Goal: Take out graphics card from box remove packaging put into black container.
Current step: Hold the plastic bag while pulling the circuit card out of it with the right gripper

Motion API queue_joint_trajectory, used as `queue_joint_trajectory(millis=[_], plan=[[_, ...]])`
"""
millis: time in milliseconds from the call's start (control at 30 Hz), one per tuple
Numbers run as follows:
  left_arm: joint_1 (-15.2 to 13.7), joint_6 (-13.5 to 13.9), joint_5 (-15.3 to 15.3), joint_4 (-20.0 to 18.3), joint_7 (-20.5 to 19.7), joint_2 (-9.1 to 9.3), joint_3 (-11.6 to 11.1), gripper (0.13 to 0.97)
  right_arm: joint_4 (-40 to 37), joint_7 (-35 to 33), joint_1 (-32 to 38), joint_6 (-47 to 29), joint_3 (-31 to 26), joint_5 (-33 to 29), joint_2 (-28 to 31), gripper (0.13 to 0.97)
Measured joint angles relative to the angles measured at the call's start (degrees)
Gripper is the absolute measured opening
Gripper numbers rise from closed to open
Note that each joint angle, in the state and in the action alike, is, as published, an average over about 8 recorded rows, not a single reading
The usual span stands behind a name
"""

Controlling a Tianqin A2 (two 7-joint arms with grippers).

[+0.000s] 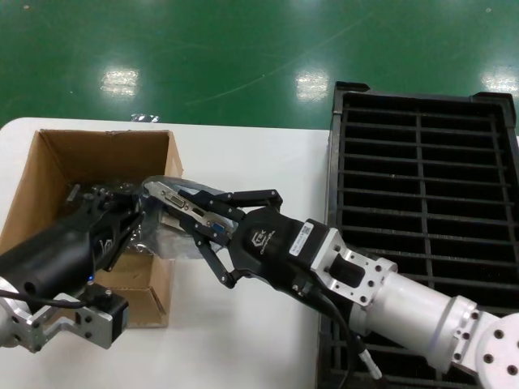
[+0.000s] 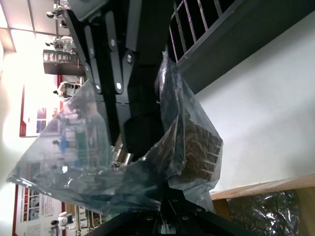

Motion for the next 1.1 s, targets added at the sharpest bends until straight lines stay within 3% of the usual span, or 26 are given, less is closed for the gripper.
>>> queue_joint_trajectory(millis=[667, 933, 1100], plan=[[0.0, 0.0, 0.0, 0.0, 0.0, 0.00, 0.0, 0.138, 13.9, 6.1, -5.3, 0.7, 4.3, -0.5, 7.1, 0.188], [0.0, 0.0, 0.0, 0.0, 0.0, 0.00, 0.0, 0.138, 22.8, 12.2, -9.2, 0.7, 10.3, 1.4, 13.9, 0.188], [0.0, 0.0, 0.0, 0.0, 0.0, 0.00, 0.0, 0.138, 25.5, 11.8, -12.4, 1.1, 16.4, 6.0, 18.4, 0.188]])
